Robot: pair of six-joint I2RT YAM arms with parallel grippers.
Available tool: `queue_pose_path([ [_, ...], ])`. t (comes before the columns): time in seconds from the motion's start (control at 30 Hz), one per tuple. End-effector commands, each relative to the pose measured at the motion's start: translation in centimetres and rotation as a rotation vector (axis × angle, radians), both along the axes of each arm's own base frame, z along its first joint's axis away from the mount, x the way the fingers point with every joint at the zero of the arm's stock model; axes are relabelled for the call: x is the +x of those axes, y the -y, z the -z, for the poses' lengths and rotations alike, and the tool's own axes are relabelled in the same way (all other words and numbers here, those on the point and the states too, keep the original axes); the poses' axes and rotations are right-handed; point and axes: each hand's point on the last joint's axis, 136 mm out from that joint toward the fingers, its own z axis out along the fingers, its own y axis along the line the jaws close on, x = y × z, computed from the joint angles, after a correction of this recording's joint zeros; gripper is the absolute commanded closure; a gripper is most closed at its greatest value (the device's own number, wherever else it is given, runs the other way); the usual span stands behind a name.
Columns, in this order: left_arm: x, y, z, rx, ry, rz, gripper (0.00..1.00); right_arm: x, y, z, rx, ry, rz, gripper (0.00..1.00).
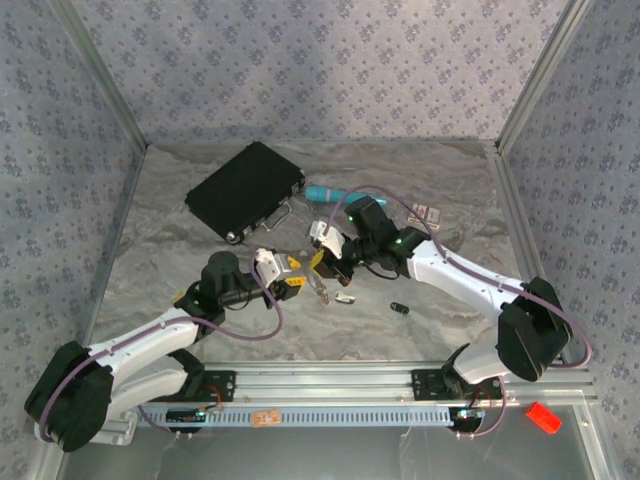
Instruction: Put the keys on the keyring
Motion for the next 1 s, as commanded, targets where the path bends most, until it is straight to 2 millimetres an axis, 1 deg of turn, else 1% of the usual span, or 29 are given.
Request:
queue_pose_path([
  [0.0, -0.7, 1.0, -2.1, -0.051, 0.009, 0.086, 0.63, -1.0, 0.0, -1.2, 0.042, 0.030, -0.068, 1.00],
  [0.2, -0.8, 1.5, -1.9, -0.053, 0.002, 0.111, 0.65, -1.6, -0.4, -1.7, 0.072, 0.030, -0.114, 1.00],
  [0.37, -1.1, 1.7, -2.1, -0.065, 0.004, 0.138, 0.68, -1.8, -0.8, -1.5, 0.070, 0.034, -0.129, 1.00],
  [0.43, -1.1, 1.8, -1.9, -0.062, 0.000, 0.144, 0.69, -1.9, -1.1, -1.6, 0.082, 0.030, -0.144, 1.00],
  [0.67, -1.4, 1.9, -2.1, -0.073, 0.006, 0.165, 0.77, -2.1, -1.6, -1.0, 0.072, 0.017, -0.163, 1.00],
  [0.73, -1.5, 1.9, -2.2, -0.072, 0.008, 0.168, 0.80, -2.1, -1.7, -1.0, 0.073, 0.015, -0.167, 1.00],
  [0.87, -1.5, 2.0, -2.1, -0.067, 0.012, 0.172, 0.92, -2.2, -1.8, -1.0, 0.074, 0.010, -0.168, 1.00],
  [0.93, -1.5, 2.0, -2.0, -0.063, 0.012, 0.173, 1.00, -2.2, -1.9, -1.1, 0.078, 0.004, -0.169, 1.00],
  [0.97, -1.5, 2.0, -2.0, -0.062, 0.014, 0.174, 1.00, -2.3, -1.9, -1.1, 0.078, 0.004, -0.170, 1.00],
])
